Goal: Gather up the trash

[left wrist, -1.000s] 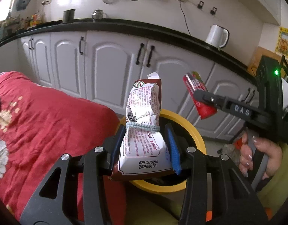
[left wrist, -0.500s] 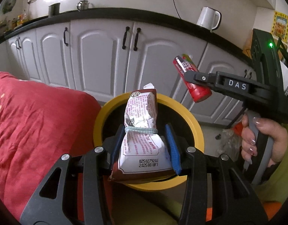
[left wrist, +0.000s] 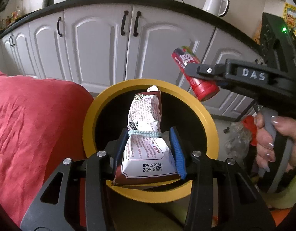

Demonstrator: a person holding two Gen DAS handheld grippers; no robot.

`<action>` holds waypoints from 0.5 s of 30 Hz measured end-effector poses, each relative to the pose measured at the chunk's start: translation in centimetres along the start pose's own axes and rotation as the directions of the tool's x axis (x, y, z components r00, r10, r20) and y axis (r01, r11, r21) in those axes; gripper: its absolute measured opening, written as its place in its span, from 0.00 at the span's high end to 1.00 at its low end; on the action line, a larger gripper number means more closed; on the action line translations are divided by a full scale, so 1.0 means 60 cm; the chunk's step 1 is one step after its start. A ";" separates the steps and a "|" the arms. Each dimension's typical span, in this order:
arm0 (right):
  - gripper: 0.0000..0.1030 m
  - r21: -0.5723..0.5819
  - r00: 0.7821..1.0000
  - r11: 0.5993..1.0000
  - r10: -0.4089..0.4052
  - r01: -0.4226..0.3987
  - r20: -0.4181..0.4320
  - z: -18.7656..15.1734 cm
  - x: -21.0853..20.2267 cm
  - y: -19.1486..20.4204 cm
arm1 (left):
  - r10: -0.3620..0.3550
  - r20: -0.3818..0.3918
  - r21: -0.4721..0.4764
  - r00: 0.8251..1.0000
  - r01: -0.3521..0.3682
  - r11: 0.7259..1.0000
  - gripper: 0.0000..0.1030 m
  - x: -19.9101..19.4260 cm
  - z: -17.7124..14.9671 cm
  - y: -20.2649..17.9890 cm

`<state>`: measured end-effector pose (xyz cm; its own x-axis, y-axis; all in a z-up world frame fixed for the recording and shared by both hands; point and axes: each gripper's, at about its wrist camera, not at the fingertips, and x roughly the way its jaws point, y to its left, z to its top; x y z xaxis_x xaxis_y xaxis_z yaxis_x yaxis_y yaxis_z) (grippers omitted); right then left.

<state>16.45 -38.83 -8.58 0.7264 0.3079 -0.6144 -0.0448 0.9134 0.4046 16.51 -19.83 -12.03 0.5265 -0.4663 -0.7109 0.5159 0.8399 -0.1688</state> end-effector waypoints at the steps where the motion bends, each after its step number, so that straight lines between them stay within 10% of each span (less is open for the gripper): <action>1: 0.70 0.004 1.000 1.000 0.004 -0.004 -0.007 0.001 0.002 -0.001 | 0.012 0.002 0.002 1.000 -0.012 1.000 0.63 0.003 0.000 0.001; 3: 0.63 0.014 1.000 1.000 0.007 -0.007 -0.012 0.002 0.005 -0.004 | 0.031 0.003 -0.001 1.000 -0.031 1.000 0.39 0.009 0.001 0.005; 15: 0.36 -0.017 0.999 0.999 -0.039 0.040 0.013 -0.007 -0.015 0.018 | 0.094 0.027 -0.088 0.995 -0.091 0.992 0.10 -0.032 0.002 0.052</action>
<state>15.44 -38.01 -7.84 0.7363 0.2683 -0.6211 -0.0280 0.9293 0.3682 17.18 -16.35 -11.14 0.5903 -0.3928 -0.7052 0.4043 0.9000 -0.1628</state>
